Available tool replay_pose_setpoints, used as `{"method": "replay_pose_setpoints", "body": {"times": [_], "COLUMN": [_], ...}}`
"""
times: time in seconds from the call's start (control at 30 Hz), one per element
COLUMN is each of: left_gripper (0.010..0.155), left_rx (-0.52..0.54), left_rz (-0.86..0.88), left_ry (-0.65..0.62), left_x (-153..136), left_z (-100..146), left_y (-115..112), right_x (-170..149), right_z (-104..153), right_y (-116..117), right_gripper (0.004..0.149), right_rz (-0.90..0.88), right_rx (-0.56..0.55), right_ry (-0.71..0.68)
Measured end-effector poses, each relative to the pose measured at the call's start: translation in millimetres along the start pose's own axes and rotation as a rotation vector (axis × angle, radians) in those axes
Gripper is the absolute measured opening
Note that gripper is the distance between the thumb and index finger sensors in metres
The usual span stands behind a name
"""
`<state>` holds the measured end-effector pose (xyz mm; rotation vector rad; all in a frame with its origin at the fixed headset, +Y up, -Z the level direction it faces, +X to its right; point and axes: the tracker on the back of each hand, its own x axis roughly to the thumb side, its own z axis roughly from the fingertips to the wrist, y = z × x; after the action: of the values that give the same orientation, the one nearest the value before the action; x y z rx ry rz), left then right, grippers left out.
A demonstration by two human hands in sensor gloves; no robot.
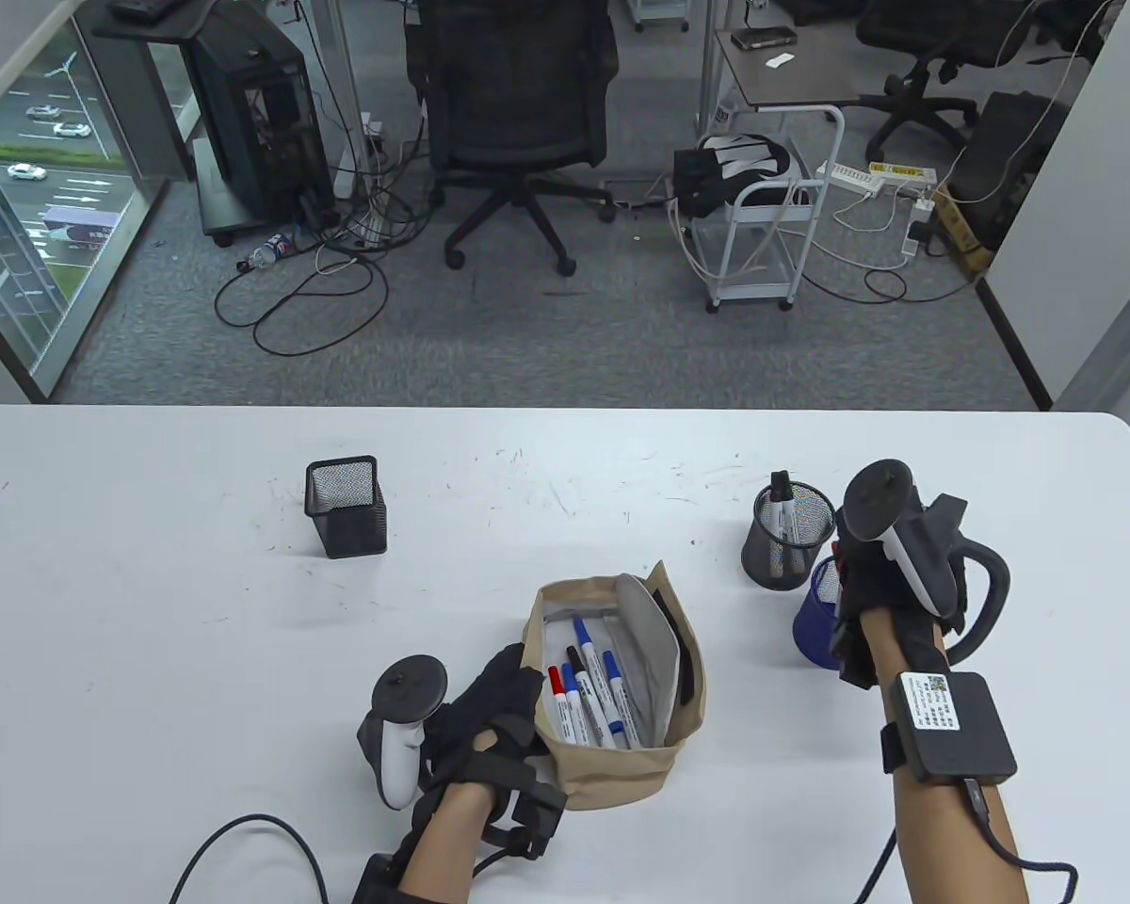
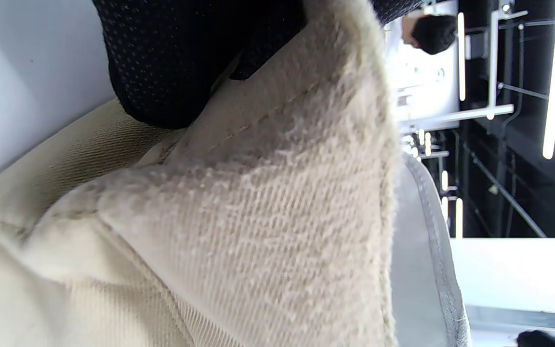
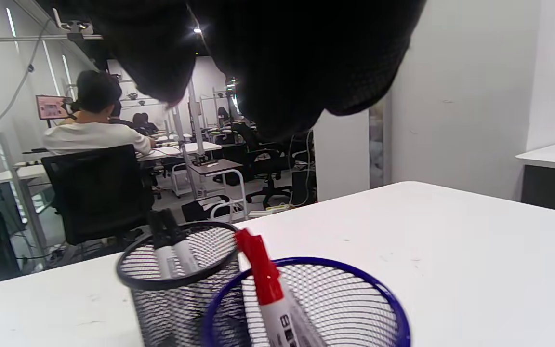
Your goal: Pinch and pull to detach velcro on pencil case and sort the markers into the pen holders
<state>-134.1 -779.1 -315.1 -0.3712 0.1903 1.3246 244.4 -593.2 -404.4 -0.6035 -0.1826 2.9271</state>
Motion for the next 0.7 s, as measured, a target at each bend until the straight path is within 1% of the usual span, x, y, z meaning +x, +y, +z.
{"method": "replay_pose_setpoints", "body": {"times": [0.07, 0.13, 0.23, 0.37, 0.4, 0.43, 0.5, 0.53, 0.57, 0.63, 0.7], "left_gripper": [0.065, 0.065, 0.065, 0.065, 0.065, 0.065, 0.065, 0.065, 0.065, 0.065, 0.065], "left_rx": [-0.001, 0.002, 0.002, 0.003, 0.003, 0.003, 0.003, 0.003, 0.003, 0.001, 0.001], "left_rz": [-0.002, -0.004, -0.002, -0.003, -0.001, 0.0, 0.001, 0.002, 0.002, 0.003, 0.004], "left_ry": [0.0, -0.001, 0.0, -0.001, -0.001, 0.0, 0.0, 0.0, 0.0, 0.001, 0.002], "left_x": [0.0, -0.2, -0.3, -0.3, -0.3, -0.3, -0.3, -0.2, -0.2, -0.3, -0.4], "left_z": [-0.3, -0.2, -0.3, -0.4, -0.4, -0.4, -0.4, -0.4, -0.4, -0.5, -0.7], "left_y": [-0.2, -0.2, -0.3, -0.3, -0.3, -0.3, -0.3, -0.3, -0.3, -0.3, -0.2], "right_x": [13.9, 35.3, 64.6, 110.4, 124.5, 131.3, 149.1, 158.2, 163.4, 176.1, 183.4], "right_z": [7.2, 21.6, 41.0, 70.5, 78.3, 81.4, 87.5, 88.8, 88.9, 87.2, 84.8], "right_y": [-2.3, -4.4, -3.6, 5.2, 11.3, 15.4, 30.8, 42.1, 49.8, 76.2, 98.2], "right_gripper": [0.058, 0.057, 0.056, 0.056, 0.056, 0.056, 0.056, 0.055, 0.056, 0.056, 0.056], "right_rz": [-0.015, -0.068, -0.113, -0.13, -0.129, -0.125, -0.105, -0.083, -0.062, -0.005, 0.045], "right_rx": [0.016, 0.027, 0.075, 0.207, 0.266, 0.301, 0.418, 0.496, 0.551, 0.689, 0.761], "right_ry": [-0.061, -0.144, -0.238, -0.358, -0.385, -0.392, -0.389, -0.377, -0.366, -0.324, -0.296]}}
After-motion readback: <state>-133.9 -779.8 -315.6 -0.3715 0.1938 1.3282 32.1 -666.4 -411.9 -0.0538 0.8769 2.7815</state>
